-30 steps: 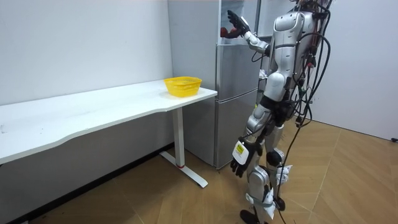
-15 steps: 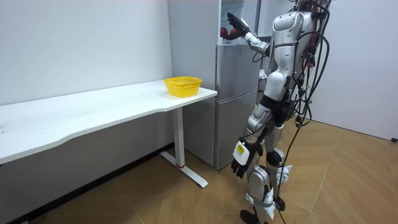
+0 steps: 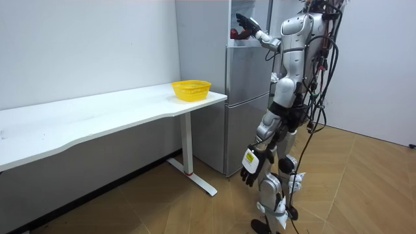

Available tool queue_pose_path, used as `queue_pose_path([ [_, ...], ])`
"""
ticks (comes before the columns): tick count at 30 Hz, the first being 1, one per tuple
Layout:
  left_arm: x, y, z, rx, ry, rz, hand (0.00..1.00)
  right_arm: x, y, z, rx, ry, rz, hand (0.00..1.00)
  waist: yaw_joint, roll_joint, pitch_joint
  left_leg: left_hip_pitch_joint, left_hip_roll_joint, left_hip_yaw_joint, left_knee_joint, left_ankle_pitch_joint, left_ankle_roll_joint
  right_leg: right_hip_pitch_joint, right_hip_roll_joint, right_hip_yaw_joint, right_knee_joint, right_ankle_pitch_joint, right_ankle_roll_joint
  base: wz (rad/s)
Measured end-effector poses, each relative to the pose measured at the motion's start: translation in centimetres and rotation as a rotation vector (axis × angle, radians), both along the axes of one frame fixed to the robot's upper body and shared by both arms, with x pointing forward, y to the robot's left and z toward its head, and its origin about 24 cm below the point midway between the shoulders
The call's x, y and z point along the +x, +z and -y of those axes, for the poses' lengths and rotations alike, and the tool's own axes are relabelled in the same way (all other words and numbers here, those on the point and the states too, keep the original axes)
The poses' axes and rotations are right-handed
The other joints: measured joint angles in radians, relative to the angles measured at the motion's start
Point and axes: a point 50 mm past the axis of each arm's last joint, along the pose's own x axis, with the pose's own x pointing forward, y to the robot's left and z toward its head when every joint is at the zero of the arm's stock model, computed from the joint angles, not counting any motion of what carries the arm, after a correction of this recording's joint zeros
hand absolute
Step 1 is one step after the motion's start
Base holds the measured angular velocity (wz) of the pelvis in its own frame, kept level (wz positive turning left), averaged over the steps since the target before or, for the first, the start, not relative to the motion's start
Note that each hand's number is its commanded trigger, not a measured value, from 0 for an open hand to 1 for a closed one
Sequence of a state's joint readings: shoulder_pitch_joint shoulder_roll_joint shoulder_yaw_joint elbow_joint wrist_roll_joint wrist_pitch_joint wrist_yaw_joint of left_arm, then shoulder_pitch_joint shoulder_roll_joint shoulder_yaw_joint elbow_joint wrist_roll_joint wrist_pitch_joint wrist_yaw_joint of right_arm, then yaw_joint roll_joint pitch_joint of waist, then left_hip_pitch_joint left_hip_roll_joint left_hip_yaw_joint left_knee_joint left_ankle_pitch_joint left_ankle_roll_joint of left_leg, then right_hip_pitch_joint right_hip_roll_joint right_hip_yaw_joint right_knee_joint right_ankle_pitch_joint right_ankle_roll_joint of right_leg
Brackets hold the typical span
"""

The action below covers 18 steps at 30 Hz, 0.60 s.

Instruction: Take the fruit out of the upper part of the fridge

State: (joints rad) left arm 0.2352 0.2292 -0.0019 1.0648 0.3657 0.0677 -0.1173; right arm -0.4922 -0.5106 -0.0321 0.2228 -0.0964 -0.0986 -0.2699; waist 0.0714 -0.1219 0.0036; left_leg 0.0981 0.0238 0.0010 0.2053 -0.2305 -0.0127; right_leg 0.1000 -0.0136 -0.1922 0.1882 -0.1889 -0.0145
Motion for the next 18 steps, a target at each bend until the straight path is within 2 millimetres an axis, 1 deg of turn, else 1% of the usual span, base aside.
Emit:
queue_pose_path([
  [6, -0.2, 0.0, 0.0, 0.002, 0.001, -0.002, 0.0, 0.1, 0.1, 0.3, 0.022, 0.014, -0.027, 0.0, -0.001, 0.001, -0.0023, 0.001, 0.0, -0.004, 0.0, 0.0, 0.0, 0.002, 0.0, -0.003, 0.0, 0.0, 0.0, 0.01],
  [9, -0.4, 0.0, -0.1, 0.003, 0.005, -0.008, 0.0, 0.4, 0.7, 0.2, 0.037, 0.025, -0.021, 0.0, -0.002, 0.0, -0.0031, 0.001, 0.0, -0.004, 0.0, 0.0, 0.0, 0.001, 0.0, -0.003, 0.001, 0.0, 0.0, 0.0],
  [13, -0.5, 0.1, -0.4, 0.01, 0.039, -0.006, 0.0, 0.9, 1.8, -0.2, 0.065, 0.08, -0.013, 0.0, -0.003, -0.002, -0.0043, 0.001, 0.001, -0.004, 0.001, 0.0, 0.0, -0.002, 0.0, -0.002, 0.009, 0.0, 0.0, 0.0],
  [15, -0.5, 0.2, -0.5, 0.016, 0.039, -0.005, 0.0, 1.3, 2.0, 0.3, 0.07, 0.081, -0.032, 0.0, -0.004, -0.005, -0.0039, 0.002, 0.0, -0.005, 0.001, 0.0, 0.0, -0.003, -0.001, -0.003, 0.013, 0.0, 0.0, 0.0],
  [18, -0.4, 0.3, -1.0, 0.029, 0.036, -0.004, 0.0, 1.7, 1.7, 1.1, 0.076, 0.06, -0.073, 0.0, -0.001, -0.018, -0.0034, 0.002, 0.0, -0.005, 0.002, 0.001, 0.001, -0.003, -0.001, -0.004, 0.014, 0.0, 0.0, 0.0],
])
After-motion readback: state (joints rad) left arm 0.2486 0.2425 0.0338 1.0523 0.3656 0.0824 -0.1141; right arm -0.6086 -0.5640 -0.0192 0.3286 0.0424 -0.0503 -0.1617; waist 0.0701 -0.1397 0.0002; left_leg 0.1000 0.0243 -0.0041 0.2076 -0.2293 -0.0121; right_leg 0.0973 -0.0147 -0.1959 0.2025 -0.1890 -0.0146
